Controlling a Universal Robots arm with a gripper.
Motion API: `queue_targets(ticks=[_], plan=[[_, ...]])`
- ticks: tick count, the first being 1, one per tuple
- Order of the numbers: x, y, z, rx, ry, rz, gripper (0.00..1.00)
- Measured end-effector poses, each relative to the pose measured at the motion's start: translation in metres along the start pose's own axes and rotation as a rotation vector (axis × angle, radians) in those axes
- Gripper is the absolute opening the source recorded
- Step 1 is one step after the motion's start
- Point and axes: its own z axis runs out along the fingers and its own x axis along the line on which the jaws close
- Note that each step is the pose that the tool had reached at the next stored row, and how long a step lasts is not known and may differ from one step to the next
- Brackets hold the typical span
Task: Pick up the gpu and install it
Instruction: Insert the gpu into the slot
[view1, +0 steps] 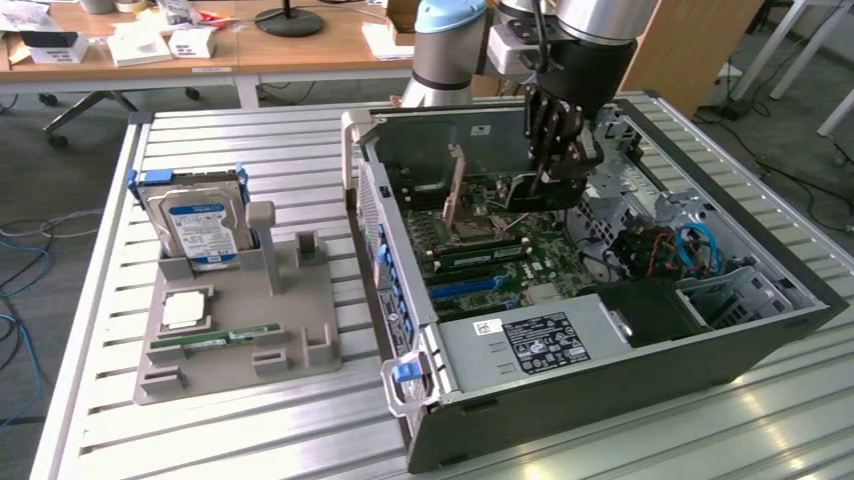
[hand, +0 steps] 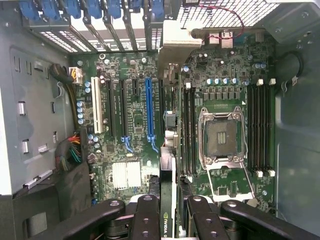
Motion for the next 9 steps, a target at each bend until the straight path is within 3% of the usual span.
queue_targets(ticks=[9], plan=[[0.0003,0.0038,-0.0001,0.0001,0.0,0.0,0.26]])
